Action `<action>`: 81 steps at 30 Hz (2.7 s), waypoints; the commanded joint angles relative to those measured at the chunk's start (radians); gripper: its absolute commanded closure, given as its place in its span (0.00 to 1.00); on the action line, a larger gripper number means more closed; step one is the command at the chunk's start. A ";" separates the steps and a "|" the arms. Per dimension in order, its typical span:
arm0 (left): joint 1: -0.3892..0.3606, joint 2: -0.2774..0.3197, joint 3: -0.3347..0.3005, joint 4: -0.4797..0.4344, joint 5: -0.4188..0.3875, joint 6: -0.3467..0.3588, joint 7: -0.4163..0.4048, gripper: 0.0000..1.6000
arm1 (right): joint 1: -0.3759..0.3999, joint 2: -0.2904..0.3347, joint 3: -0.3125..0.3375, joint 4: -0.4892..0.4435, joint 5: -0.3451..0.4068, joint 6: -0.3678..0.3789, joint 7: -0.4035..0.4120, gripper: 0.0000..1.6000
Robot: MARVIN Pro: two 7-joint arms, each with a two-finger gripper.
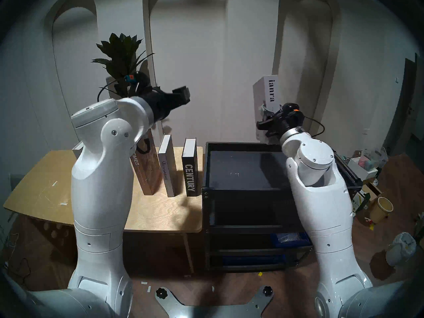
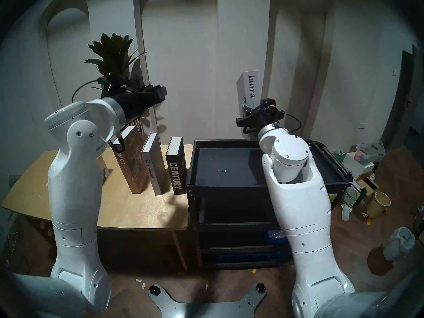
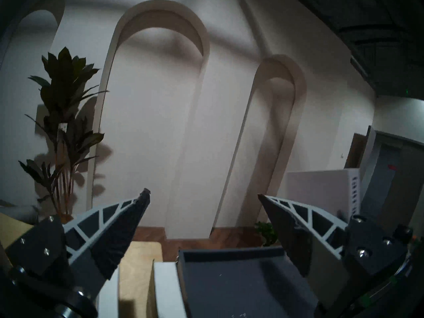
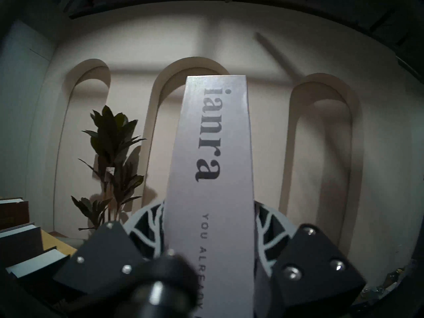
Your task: Move the books from the display table onto the shelf, standing them upright with spines facing out and tallest at one end
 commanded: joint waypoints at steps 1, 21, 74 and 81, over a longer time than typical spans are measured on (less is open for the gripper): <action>0.026 0.117 -0.077 0.011 0.025 -0.021 -0.098 0.00 | -0.007 0.053 0.095 -0.002 0.039 -0.018 0.035 1.00; 0.155 0.327 -0.231 0.095 0.104 -0.226 -0.410 0.00 | 0.016 0.195 0.224 0.283 0.110 -0.058 0.248 1.00; 0.250 0.381 -0.314 0.234 0.204 -0.529 -0.596 0.00 | 0.443 0.336 0.127 1.032 0.069 -0.386 0.430 1.00; 0.267 0.374 -0.317 0.230 0.212 -0.559 -0.599 0.00 | 0.392 0.336 0.149 1.092 0.100 -0.454 0.472 1.00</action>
